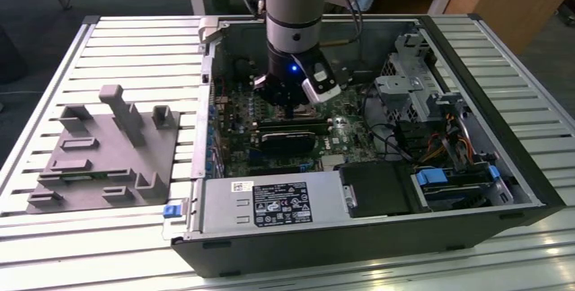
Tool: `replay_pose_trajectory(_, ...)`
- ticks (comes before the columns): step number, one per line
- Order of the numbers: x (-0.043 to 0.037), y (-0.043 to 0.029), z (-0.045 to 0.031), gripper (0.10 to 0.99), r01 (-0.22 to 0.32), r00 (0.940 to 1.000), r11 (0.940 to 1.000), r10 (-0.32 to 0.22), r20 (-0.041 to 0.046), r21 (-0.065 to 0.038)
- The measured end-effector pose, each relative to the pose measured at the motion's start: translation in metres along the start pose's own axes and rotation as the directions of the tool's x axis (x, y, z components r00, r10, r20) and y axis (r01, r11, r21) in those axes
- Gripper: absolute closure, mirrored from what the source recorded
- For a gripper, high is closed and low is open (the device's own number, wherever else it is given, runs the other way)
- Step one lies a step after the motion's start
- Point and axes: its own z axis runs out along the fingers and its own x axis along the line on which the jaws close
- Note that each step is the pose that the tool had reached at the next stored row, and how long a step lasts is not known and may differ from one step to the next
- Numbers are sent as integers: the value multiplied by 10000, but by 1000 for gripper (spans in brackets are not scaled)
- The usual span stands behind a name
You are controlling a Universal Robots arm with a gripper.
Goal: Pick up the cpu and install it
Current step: 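Install the second cpu locking lever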
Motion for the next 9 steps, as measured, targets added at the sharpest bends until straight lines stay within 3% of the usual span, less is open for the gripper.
replay_pose_trajectory(4, 8, -4, 70, 980, 24, 10000, 10000, -24, -2, -46)
replay_pose_trajectory(9, 16, -60, 92, 980, 17, 10000, 9993, -18, -13, -376)
